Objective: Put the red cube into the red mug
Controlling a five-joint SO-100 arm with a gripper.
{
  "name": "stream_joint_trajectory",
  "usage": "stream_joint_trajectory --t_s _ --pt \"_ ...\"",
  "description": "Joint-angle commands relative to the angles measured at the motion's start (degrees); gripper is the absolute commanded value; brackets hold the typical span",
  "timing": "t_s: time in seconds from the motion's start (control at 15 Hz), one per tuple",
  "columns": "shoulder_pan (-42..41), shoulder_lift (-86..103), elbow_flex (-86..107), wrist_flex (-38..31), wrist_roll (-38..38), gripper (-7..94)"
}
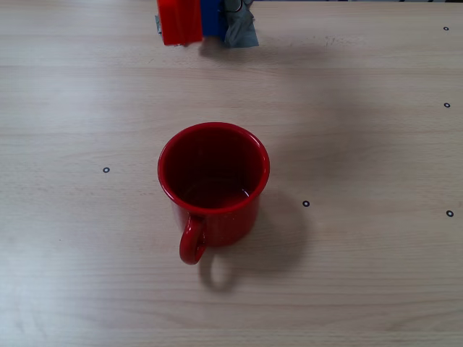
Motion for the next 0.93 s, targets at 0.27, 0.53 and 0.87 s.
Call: stream_joint_trajectory --t_s 0.27,0.53,0.87 --pt "-4.39 -9.05 -20.48 5.71 2.02 0" --pt "-7.12 -18.37 -21.01 -2.11 6.68 0" --pt "-7.21 -22.5 -13.36 -14.59 6.24 0"
